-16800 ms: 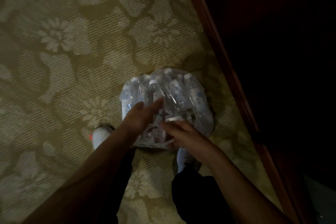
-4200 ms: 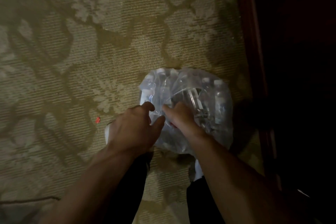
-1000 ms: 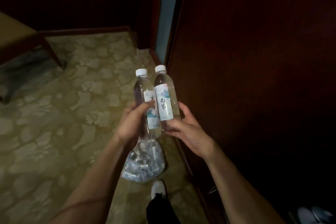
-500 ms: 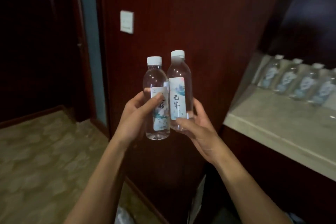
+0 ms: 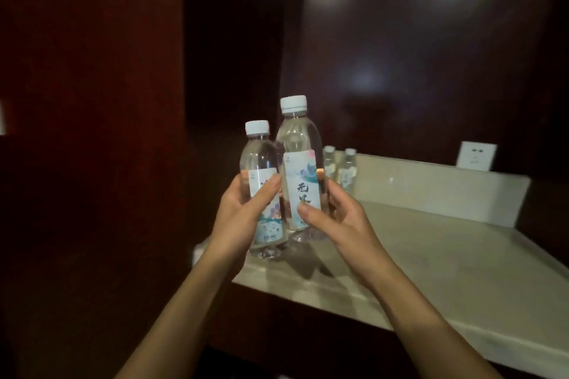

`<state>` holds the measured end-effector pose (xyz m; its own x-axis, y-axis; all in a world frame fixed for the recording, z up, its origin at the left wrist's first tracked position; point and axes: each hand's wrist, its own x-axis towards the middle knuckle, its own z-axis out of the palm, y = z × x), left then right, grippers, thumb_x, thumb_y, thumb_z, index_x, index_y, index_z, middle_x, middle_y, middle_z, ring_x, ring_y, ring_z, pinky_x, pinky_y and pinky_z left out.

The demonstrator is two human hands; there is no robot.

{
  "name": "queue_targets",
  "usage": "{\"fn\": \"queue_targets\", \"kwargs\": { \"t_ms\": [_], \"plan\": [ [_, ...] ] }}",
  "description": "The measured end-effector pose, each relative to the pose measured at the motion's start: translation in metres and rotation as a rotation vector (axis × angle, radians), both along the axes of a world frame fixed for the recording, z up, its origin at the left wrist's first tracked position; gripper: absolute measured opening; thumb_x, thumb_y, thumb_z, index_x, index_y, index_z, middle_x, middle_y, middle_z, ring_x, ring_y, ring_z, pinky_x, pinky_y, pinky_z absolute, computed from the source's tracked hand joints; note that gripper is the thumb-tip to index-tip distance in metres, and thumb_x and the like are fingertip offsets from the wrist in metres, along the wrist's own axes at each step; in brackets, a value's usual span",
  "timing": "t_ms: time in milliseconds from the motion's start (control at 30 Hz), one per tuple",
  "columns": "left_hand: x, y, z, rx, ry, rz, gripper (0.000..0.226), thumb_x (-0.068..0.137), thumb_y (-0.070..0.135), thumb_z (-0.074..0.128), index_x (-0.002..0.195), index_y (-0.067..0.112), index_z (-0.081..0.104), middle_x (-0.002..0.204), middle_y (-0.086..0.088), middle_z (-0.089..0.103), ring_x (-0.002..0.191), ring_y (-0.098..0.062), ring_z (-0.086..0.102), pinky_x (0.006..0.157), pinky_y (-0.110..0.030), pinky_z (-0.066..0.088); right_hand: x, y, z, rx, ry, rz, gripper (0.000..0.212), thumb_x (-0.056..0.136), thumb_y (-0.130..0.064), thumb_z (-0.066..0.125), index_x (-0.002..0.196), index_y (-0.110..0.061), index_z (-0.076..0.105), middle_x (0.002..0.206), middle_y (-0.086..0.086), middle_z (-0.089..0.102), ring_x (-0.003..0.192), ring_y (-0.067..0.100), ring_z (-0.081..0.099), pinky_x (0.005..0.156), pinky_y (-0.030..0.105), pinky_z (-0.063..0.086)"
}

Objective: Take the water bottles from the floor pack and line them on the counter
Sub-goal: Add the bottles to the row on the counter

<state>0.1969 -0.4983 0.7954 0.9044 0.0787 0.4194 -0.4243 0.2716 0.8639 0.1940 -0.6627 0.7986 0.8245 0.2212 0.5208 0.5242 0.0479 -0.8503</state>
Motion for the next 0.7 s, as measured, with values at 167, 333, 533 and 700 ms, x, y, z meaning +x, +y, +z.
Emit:
{"fn": "queue_targets", "kwargs": {
  "t_ms": [167, 333, 533, 700],
  "plan": [
    [0.046, -0.082, -0.001, 0.051, 0.052, -0.068, 0.03, 0.09, 0.017, 0.071, 0.119, 0.01, 0.065, 0.105, -0.009, 0.078, 0.093, -0.023, 0.077, 0.072, -0.033, 0.063, 0.033, -0.088, -0.008, -0.008, 0.016, -0.127, 0.047, 0.078, -0.007, 0.077, 0.117, -0.028, 0.062, 0.105, -0.002, 0.076, 0.098, 0.014, 0.072, 0.076, 0.024, 0.058],
    [0.083, -0.138, -0.017, 0.182, 0.081, -0.173, 0.033, 0.09, 0.013, 0.071, 0.122, 0.01, 0.065, 0.109, -0.005, 0.078, 0.099, -0.021, 0.075, 0.072, -0.025, 0.06, 0.057, -0.152, -0.028, 0.012, 0.102, -0.155, 0.046, 0.081, -0.001, 0.074, 0.12, -0.022, 0.061, 0.104, -0.002, 0.076, 0.095, 0.013, 0.073, 0.072, 0.024, 0.059],
    [0.111, -0.152, -0.038, 0.171, 0.146, -0.231, 0.039, 0.087, 0.007, 0.072, 0.125, 0.007, 0.065, 0.114, -0.011, 0.076, 0.104, -0.029, 0.073, 0.078, -0.03, 0.061, 0.083, -0.175, -0.051, -0.053, 0.185, -0.165, 0.05, 0.082, -0.003, 0.075, 0.125, -0.021, 0.057, 0.11, 0.002, 0.074, 0.1, 0.018, 0.072, 0.078, 0.032, 0.06],
    [0.176, -0.215, -0.045, 0.29, 0.158, -0.293, 0.04, 0.082, 0.001, 0.076, 0.121, 0.004, 0.067, 0.107, -0.011, 0.077, 0.091, -0.022, 0.076, 0.068, -0.025, 0.06, 0.137, -0.236, -0.075, 0.021, 0.237, -0.333, 0.052, 0.081, 0.002, 0.075, 0.127, -0.014, 0.057, 0.111, 0.003, 0.073, 0.097, 0.019, 0.073, 0.074, 0.03, 0.06]
  ]
}}
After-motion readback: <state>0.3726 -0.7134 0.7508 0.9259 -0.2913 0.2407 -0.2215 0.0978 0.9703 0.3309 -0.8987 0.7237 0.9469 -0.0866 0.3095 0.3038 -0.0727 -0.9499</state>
